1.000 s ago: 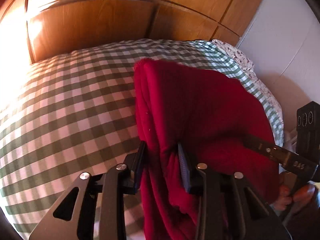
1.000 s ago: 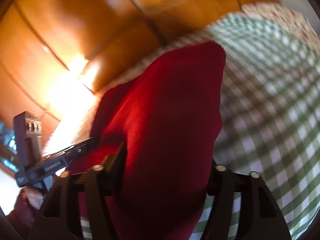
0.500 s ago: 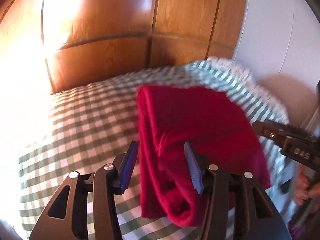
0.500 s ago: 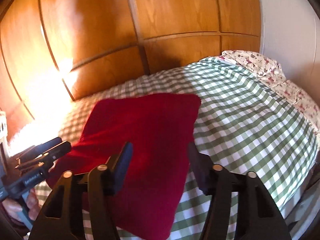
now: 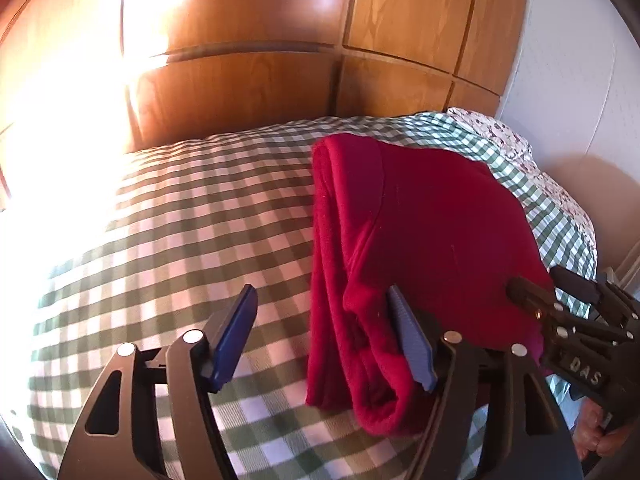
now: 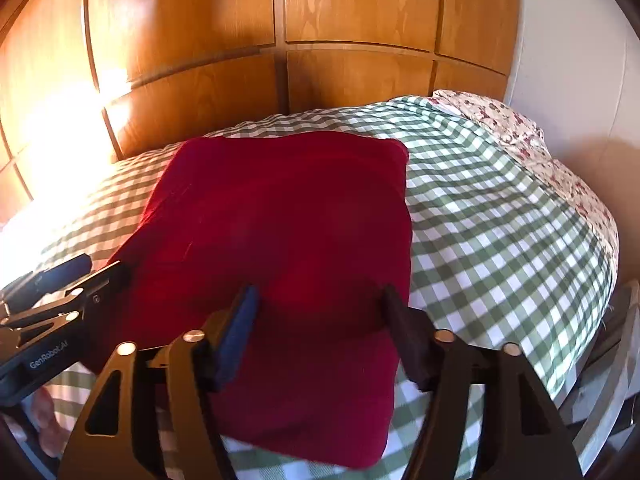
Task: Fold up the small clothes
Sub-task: 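Release the folded sweatshirt and open both tools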
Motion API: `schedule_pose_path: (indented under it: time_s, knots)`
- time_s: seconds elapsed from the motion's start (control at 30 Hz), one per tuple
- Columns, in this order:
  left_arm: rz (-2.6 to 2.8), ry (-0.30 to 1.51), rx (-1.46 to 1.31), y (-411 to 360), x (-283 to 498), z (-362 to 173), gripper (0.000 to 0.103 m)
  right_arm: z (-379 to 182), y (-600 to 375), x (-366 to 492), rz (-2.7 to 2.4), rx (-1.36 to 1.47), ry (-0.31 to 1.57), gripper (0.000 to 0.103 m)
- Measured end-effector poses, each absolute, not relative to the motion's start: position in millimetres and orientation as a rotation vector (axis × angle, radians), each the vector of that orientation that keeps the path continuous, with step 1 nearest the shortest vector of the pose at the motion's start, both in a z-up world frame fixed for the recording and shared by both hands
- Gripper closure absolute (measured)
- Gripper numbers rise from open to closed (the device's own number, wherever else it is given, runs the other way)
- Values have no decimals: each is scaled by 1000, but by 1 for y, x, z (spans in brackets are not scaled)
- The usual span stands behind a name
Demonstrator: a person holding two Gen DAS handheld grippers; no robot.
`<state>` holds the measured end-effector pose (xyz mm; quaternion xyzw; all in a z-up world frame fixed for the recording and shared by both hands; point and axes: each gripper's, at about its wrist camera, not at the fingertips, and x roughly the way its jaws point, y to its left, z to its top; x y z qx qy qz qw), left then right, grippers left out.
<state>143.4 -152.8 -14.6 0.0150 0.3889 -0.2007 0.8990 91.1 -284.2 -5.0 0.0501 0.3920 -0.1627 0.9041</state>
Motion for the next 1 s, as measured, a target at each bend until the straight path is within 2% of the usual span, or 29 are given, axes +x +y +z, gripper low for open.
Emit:
schedule_pose_path:
  time_s: [0.1,0.17,0.33,0.4,0.57,1.0]
  knots:
    - [-401,796,23,-147,137,-10,33,-5,-279,83,-345,118,811,29]
    - [-394,792,21,-142,132,-6,31,-5,-274,78,-356,123,818,23]
    - [-364,766,9,-130,119,3,22,-1,-269,66,-396,146,803,22]
    - [-351,756,8,-126,114,7,20,3,-268,60,-419,160,788,16]
    - [-311,732,7,-115,99,15,14,15,-264,46,-467,162,736,10]
    - [-251,649,21,-103,61,32,4,25,-242,22,-531,125,673,6]
